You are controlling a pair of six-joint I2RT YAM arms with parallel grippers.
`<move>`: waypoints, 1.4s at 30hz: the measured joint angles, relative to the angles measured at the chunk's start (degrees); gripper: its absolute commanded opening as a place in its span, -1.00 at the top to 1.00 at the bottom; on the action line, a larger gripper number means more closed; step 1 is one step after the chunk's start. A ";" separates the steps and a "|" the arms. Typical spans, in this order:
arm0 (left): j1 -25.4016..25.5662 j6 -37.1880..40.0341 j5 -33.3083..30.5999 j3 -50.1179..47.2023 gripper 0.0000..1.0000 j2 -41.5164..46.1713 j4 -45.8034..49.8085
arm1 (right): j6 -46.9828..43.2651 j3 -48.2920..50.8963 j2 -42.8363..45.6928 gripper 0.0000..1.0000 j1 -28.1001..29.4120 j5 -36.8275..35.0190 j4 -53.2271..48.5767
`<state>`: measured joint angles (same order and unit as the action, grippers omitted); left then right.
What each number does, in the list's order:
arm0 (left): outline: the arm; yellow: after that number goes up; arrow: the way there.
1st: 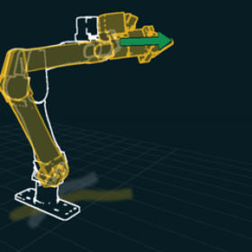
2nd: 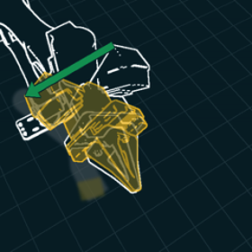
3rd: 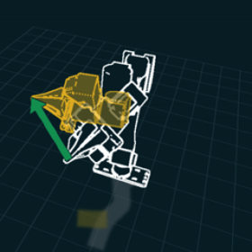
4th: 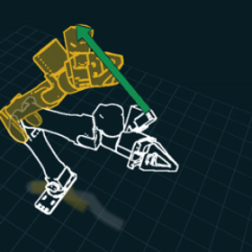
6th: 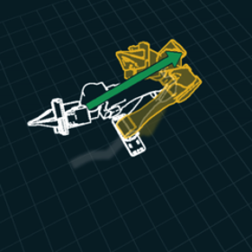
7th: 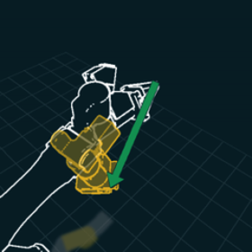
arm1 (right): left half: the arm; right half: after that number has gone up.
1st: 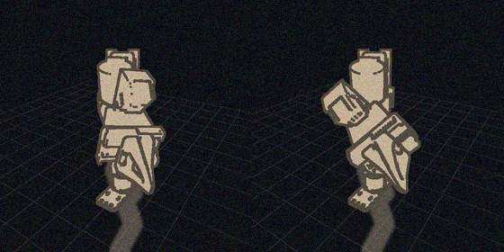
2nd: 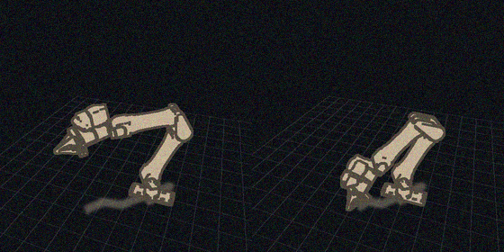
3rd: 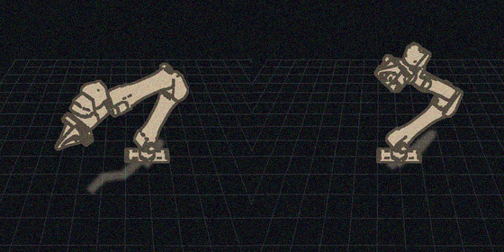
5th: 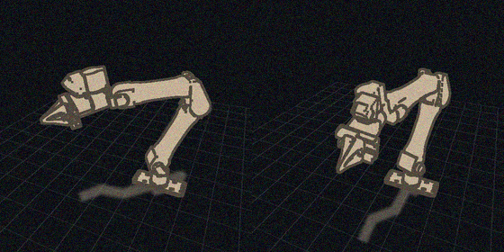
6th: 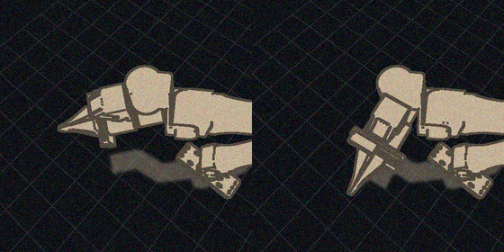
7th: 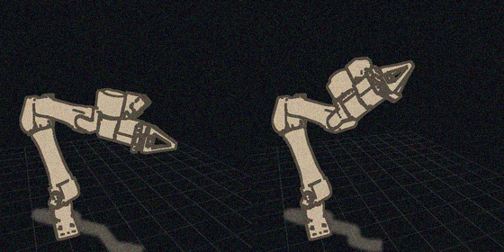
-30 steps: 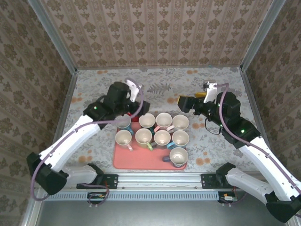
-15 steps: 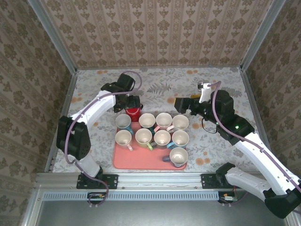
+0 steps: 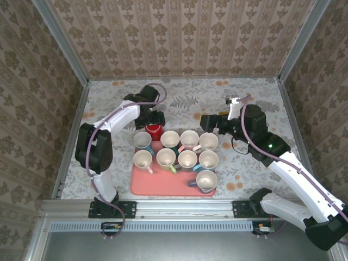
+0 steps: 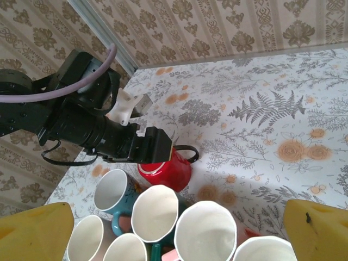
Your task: Turn the mug right side up
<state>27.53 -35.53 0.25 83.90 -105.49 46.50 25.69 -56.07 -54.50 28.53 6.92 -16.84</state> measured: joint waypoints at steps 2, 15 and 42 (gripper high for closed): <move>0.00 -0.26 0.44 0.11 -0.64 -0.20 -0.42 | -0.04 0.31 -0.11 -1.00 0.00 0.02 0.09; -0.15 -1.38 1.20 1.66 -0.63 -1.99 -2.89 | -0.04 1.20 -0.68 -1.00 0.00 0.66 0.42; 2.89 7.21 -5.31 7.39 -1.00 -9.35 -0.33 | -0.48 1.31 -0.63 -1.00 0.00 1.05 1.01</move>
<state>30.41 -28.32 -5.06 91.29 -114.85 46.17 25.21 -54.76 -55.13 28.53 7.97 -15.84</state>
